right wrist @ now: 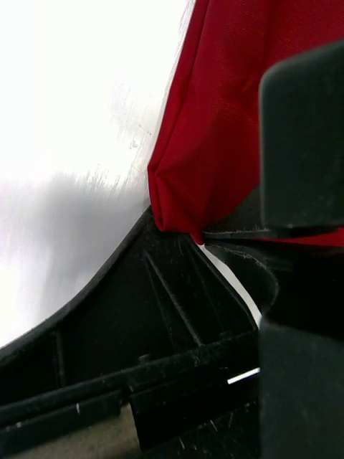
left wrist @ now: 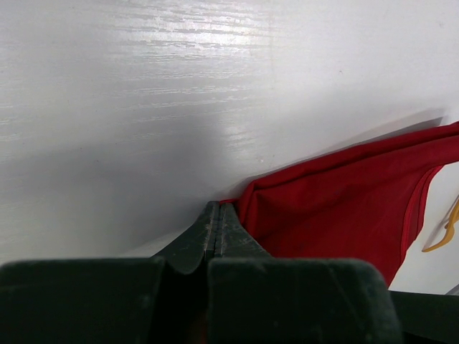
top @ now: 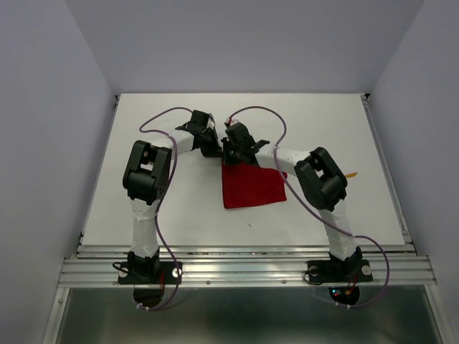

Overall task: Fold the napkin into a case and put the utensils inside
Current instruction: Smooth out the lower triangle-folded napkin at the center of the board, then move the upper triangle-folded napkin to the center of the board.

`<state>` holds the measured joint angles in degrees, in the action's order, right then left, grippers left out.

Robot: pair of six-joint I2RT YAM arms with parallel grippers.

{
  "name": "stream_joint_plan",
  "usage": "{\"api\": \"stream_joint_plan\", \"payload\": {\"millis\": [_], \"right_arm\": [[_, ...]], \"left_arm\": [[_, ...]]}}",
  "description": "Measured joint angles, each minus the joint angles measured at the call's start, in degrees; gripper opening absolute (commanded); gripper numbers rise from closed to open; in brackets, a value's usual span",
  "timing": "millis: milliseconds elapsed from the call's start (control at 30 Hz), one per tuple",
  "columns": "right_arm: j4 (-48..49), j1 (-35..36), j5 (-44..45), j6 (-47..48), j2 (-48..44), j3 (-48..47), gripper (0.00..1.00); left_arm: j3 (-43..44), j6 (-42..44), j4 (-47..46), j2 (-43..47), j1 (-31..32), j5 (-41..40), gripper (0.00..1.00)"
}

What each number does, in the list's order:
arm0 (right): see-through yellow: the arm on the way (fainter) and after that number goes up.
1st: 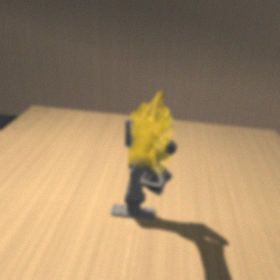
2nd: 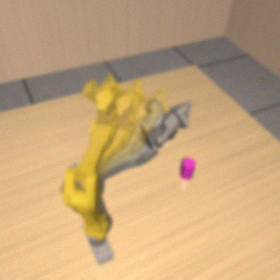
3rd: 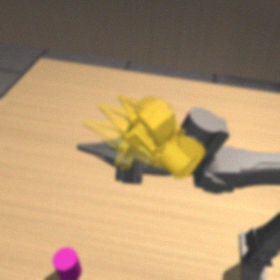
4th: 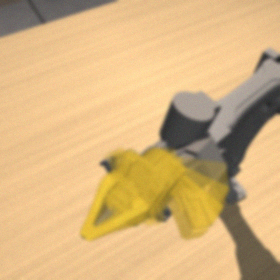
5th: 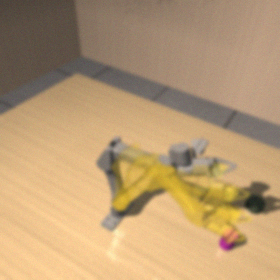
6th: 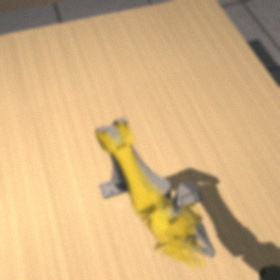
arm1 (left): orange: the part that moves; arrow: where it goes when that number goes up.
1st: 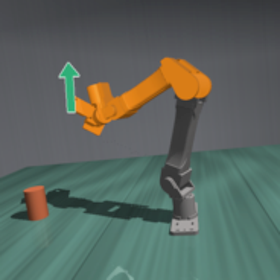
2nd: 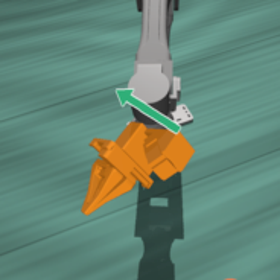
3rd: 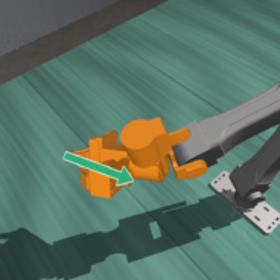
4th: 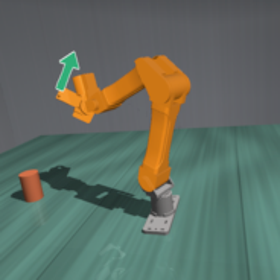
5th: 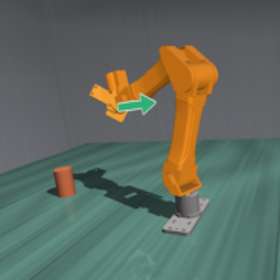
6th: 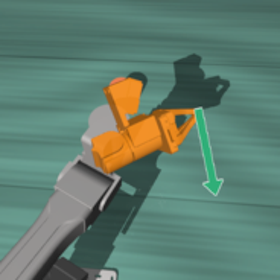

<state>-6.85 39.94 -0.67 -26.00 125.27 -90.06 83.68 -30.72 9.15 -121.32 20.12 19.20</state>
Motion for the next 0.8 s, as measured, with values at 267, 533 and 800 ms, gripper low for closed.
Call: {"api": "stream_joint_plan", "payload": {"millis": [267, 533, 800], "right_arm": [[0.0, 0.3, 1.9, -0.4, -0.6, 0.7, 0.43], [0.8, -0.6, 4.6, -0.4, -12.2, 8.6, 0.45], [4.0, -10.4, 4.8, -1.1, -25.3, 21.7, 0.09]], "left_arm": [[-0.1, 0.1, 2.5, 1.0, 0.0, -2.8, 0.27], [-0.1, 0.6, 7.5, 3.7, -0.1, -8.2, 0.39], [-1.6, 1.2, 9.2, 10.8, -0.2, -12.4, 0.14]]}}
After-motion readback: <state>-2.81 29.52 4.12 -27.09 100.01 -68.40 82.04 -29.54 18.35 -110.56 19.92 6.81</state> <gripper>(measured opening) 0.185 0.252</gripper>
